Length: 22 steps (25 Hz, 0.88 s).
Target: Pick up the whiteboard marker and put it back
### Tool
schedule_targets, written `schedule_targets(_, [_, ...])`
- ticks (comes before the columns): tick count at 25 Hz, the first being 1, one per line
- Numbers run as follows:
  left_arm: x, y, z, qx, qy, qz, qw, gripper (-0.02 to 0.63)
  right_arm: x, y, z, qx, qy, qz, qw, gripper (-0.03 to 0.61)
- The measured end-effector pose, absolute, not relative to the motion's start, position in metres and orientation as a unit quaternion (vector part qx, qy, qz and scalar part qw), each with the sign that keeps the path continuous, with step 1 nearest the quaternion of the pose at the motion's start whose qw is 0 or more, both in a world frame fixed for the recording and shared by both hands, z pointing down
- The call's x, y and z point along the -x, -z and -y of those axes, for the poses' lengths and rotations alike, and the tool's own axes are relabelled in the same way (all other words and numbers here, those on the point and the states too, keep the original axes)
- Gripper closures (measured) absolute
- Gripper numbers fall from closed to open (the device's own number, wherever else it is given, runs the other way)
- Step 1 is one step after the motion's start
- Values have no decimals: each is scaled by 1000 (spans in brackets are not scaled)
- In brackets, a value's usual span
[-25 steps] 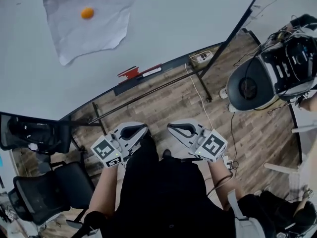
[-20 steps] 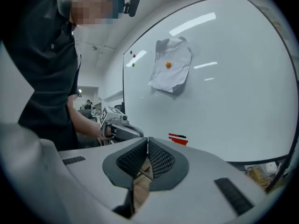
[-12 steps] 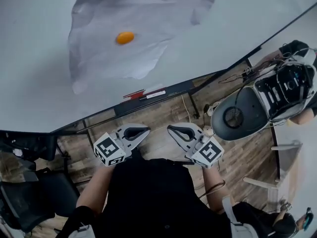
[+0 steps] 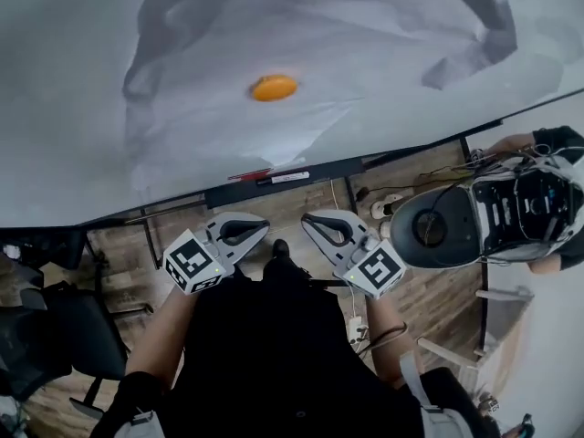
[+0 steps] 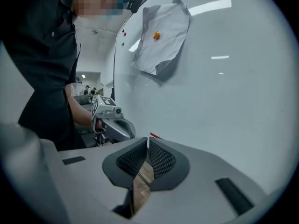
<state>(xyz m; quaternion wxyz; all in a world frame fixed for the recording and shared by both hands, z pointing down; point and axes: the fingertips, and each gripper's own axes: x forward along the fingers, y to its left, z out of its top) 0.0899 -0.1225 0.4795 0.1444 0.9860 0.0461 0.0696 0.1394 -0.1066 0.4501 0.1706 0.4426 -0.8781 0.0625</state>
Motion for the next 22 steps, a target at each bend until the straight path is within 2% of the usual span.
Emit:
schedule_targets(7, [-105, -472, 152, -982, -56, 21, 177, 601, -162, -466, 144, -365, -72, 899, 230, 557])
schedule_targets(17, [-100, -464, 138, -979, -38, 74, 185, 601, -160, -498, 143, -319, -15, 887, 334, 555])
schedule_targets(22, [-90, -468, 129, -977, -37, 89, 191, 601, -152, -515, 140, -309, -13, 884, 351, 555])
